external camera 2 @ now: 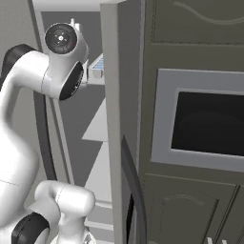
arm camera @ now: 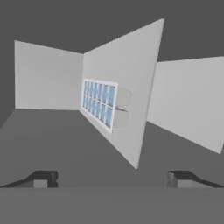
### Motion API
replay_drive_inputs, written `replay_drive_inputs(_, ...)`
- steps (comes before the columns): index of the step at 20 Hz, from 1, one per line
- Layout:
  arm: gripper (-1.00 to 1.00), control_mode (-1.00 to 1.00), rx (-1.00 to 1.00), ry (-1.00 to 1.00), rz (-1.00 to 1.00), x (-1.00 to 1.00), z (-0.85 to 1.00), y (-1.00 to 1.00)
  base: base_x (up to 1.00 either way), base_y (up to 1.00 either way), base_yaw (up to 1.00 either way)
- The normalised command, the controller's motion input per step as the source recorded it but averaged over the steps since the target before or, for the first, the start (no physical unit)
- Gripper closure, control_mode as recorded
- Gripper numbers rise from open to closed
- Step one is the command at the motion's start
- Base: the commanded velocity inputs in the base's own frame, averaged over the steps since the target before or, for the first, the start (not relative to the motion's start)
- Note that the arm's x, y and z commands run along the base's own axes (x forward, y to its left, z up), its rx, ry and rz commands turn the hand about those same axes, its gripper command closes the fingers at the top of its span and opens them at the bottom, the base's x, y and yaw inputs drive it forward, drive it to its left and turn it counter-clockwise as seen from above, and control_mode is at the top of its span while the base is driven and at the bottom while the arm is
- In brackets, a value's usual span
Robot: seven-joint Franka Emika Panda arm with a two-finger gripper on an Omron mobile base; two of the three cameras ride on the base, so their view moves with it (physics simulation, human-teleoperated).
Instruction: Open the freezer door, pick up the ice cube tray from the freezer, and place it on the dining counter.
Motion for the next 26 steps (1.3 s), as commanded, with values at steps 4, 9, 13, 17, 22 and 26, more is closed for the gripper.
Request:
replay_drive_inputs(4, -1.0, -1.0, 0.02, 0.0, 0.0, 0.62, -0.15, -0.01, 0.0, 0.0, 0.0)
replay_drive_inputs(9, -1.0, -1.0, 0.04, 0.01, 0.0, 0.48, -0.12, -0.03, 0.0, 0.0, 0.0)
replay_drive_inputs(13, -1.0, -1.0, 0.06, 0.05, 0.0, 0.37, -0.16, -0.18, 0.0, 0.0, 0.0)
replay_drive_inputs(17, -1.0, -1.0, 0.03, 0.05, 0.0, 0.32, -0.24, -0.22, 0.0, 0.0, 0.0)
replay_drive_inputs(22, -1.0, -1.0, 0.01, 0.07, 0.0, 0.29, -0.27, -0.07, 0.0, 0.0, 0.0)
replay_drive_inputs(26, -1.0, -1.0, 0.0, 0.04, 0.0, 0.31, -0.36, 0.0, 0.0, 0.0, 0.0)
